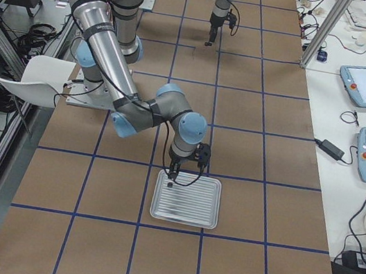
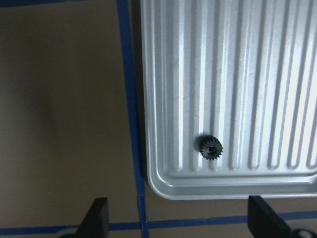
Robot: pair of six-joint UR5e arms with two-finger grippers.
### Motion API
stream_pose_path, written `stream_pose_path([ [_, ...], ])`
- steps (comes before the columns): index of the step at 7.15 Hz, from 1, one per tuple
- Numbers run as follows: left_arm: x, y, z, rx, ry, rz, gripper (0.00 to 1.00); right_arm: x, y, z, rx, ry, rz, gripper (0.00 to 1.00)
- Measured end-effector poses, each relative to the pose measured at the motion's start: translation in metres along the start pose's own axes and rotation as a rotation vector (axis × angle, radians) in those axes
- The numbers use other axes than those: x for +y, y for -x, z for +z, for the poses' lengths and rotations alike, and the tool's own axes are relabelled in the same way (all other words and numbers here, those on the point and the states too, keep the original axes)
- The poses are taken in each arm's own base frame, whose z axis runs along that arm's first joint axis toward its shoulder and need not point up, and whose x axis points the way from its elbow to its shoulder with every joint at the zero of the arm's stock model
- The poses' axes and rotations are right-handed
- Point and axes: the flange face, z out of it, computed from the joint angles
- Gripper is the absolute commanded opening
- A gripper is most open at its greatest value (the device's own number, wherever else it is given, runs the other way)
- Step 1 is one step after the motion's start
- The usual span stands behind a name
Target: Place bearing gear from tray to pile
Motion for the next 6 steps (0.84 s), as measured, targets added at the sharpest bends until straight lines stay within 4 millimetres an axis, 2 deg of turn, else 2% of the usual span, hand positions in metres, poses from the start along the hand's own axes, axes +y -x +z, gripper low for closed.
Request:
stream_pose_path([
  [2, 0.004, -0.003, 0.007, 0.003, -0.031, 0.014, 0.00, -0.005, -0.018, 0.028, 0.013, -0.008, -0.002, 0.94],
  [5, 0.002, -0.002, 0.003, 0.008, -0.050, 0.012, 0.00, -0.011, -0.029, 0.059, 0.016, 0.008, 0.000, 0.89],
  [6, -0.001, 0.006, -0.004, 0.010, -0.056, 0.000, 0.00, -0.012, -0.030, 0.065, 0.015, 0.013, 0.000, 0.82],
])
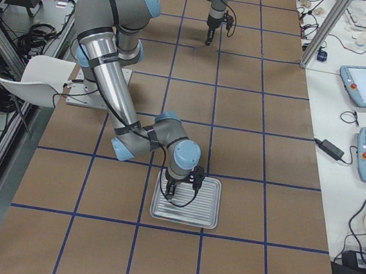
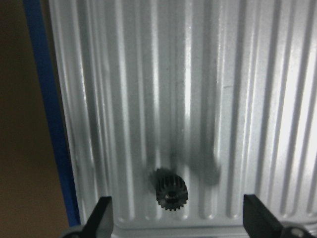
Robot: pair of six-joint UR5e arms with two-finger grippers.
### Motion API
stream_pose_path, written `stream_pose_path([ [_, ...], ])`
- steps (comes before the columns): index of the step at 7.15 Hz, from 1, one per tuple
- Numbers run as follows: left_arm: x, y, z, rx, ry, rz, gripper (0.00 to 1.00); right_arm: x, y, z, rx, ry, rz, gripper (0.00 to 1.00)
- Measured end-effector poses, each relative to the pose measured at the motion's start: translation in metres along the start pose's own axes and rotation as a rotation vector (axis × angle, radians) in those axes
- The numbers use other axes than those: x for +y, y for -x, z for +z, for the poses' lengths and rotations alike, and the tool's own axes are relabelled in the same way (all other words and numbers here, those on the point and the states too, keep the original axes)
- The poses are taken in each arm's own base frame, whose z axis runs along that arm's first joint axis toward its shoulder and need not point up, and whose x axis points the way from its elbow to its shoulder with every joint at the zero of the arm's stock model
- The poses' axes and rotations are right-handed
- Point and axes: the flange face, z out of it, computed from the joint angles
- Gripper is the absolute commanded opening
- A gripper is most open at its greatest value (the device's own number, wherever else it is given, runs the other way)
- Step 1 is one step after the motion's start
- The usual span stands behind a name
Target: Place bearing gear from tray to pile
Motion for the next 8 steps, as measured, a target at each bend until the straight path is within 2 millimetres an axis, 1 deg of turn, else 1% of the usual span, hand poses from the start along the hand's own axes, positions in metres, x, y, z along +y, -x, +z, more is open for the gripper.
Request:
stream_pose_path([
  [1, -0.008, 0.018, -0.012, 0.002, -0.004, -0.002, 0.00, -0.001, 0.000, 0.003, -0.002, 0.002, 0.001, 0.73],
  [2, -0.019, 0.054, -0.033, -0.004, 0.005, 0.029, 0.00, -0.001, 0.000, 0.006, -0.005, 0.005, 0.002, 0.59],
  [3, -0.030, 0.109, -0.059, -0.008, 0.020, 0.080, 0.00, -0.001, 0.000, 0.008, -0.007, 0.008, 0.004, 0.47],
  [4, -0.038, 0.171, -0.084, -0.005, 0.021, 0.135, 0.00, -0.001, 0.000, 0.008, -0.007, 0.009, 0.006, 0.24],
  [5, -0.044, 0.242, -0.100, 0.000, 0.014, 0.189, 0.00, -0.001, 0.000, 0.009, -0.007, 0.010, 0.006, 0.00],
  [6, -0.043, 0.321, -0.103, 0.010, 0.013, 0.225, 0.00, -0.001, -0.001, 0.008, -0.007, 0.011, 0.006, 0.00],
  [7, -0.037, 0.395, -0.100, 0.018, 0.008, 0.222, 0.00, 0.000, -0.002, 0.007, 0.000, 0.019, 0.001, 0.00],
  [8, -0.029, 0.452, -0.095, 0.015, -0.007, 0.204, 0.00, 0.003, -0.003, 0.000, 0.019, 0.035, -0.003, 0.00],
])
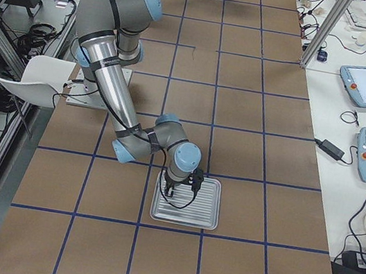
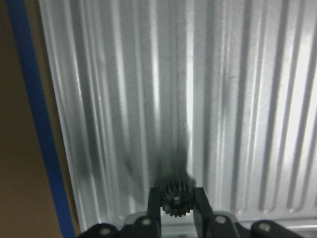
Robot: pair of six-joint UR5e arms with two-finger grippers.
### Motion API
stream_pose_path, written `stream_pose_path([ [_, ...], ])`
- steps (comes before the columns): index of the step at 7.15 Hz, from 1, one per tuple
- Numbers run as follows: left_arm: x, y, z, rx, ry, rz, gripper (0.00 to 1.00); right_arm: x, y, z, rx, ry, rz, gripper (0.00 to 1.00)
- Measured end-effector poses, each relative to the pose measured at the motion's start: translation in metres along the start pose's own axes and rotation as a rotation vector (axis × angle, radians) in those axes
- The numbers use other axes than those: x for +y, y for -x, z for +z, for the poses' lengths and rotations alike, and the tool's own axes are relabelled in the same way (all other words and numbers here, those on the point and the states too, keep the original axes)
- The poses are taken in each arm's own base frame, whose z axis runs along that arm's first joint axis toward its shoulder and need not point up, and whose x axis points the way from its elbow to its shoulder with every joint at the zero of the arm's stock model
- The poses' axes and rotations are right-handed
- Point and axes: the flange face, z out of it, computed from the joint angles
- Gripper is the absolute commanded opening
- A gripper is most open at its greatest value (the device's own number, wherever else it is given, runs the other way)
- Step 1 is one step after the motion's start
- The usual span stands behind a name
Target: Place bearing gear from tray to pile
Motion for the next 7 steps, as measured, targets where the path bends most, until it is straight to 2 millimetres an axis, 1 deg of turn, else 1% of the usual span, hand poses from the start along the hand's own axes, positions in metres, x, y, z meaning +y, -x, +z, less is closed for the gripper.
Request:
stream_pose_path([
  [1, 0.013, 0.033, 0.011, -0.003, -0.008, -0.007, 0.00, 0.003, -0.001, -0.012, 0.021, 0.009, 0.000, 0.00],
  [2, 0.021, 0.052, 0.029, 0.009, 0.002, -0.008, 0.00, 0.007, 0.004, -0.032, 0.030, 0.007, 0.000, 0.00],
  [3, 0.025, 0.063, 0.045, 0.023, 0.014, -0.011, 0.00, 0.005, 0.020, -0.055, 0.022, -0.007, 0.005, 0.00],
  [4, 0.027, 0.068, 0.053, 0.032, 0.022, -0.013, 0.68, -0.007, 0.055, -0.080, 0.001, -0.020, 0.026, 0.00],
  [5, 0.027, 0.069, 0.057, 0.036, 0.024, -0.014, 0.84, -0.021, 0.109, -0.109, -0.018, -0.012, 0.060, 0.00],
  [6, 0.027, 0.071, 0.055, 0.032, 0.021, -0.014, 0.93, -0.031, 0.172, -0.137, -0.036, -0.002, 0.112, 0.00],
  [7, 0.026, 0.071, 0.049, 0.024, 0.015, -0.012, 0.93, -0.042, 0.242, -0.157, -0.066, 0.009, 0.186, 0.00],
])
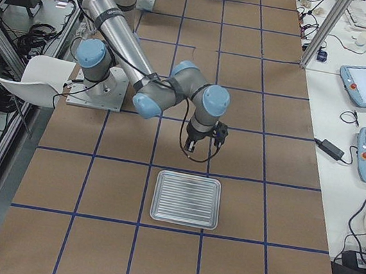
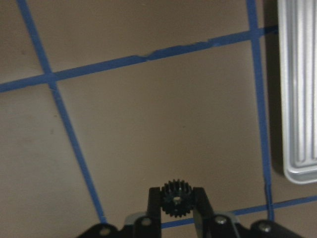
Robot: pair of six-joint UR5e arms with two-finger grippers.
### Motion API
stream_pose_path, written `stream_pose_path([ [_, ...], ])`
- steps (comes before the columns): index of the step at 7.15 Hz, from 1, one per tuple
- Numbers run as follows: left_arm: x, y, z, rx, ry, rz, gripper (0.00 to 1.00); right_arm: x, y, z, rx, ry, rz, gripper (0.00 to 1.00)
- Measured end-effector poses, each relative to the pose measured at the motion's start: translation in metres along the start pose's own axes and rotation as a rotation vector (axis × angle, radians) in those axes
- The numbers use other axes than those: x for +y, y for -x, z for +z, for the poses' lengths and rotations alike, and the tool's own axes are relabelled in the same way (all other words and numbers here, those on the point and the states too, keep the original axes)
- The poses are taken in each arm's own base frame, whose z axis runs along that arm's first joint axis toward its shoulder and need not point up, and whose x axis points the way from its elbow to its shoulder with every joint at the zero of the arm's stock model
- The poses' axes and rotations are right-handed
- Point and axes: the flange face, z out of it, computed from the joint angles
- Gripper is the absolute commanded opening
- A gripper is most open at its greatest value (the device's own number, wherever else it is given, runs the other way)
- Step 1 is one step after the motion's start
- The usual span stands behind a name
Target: Place bearing gear from tray to pile
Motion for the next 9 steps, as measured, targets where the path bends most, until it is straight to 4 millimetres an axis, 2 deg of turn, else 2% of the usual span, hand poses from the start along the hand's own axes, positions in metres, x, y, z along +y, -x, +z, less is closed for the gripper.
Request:
stream_pose_path([
  [1, -0.002, -0.003, -0.009, -0.010, -0.010, 0.005, 0.93, 0.004, 0.073, -0.005, -0.034, 0.013, 0.069, 0.00],
  [3, -0.011, -0.018, -0.037, -0.013, -0.021, 0.024, 0.93, 0.025, 0.215, 0.000, -0.094, 0.041, 0.167, 0.00],
  [5, -0.033, -0.056, -0.066, -0.011, -0.012, 0.015, 0.93, 0.055, 0.334, 0.022, -0.142, 0.065, 0.171, 0.00],
  [7, -0.054, -0.100, -0.080, -0.018, -0.009, -0.011, 0.93, 0.082, 0.423, 0.060, -0.169, 0.052, 0.129, 0.00],
  [8, -0.061, -0.120, -0.082, -0.020, -0.012, -0.027, 0.93, 0.093, 0.453, 0.090, -0.176, 0.043, 0.112, 0.00],
  [9, -0.066, -0.135, -0.082, -0.019, -0.013, -0.039, 0.93, 0.103, 0.471, 0.120, -0.186, 0.036, 0.104, 0.00],
])
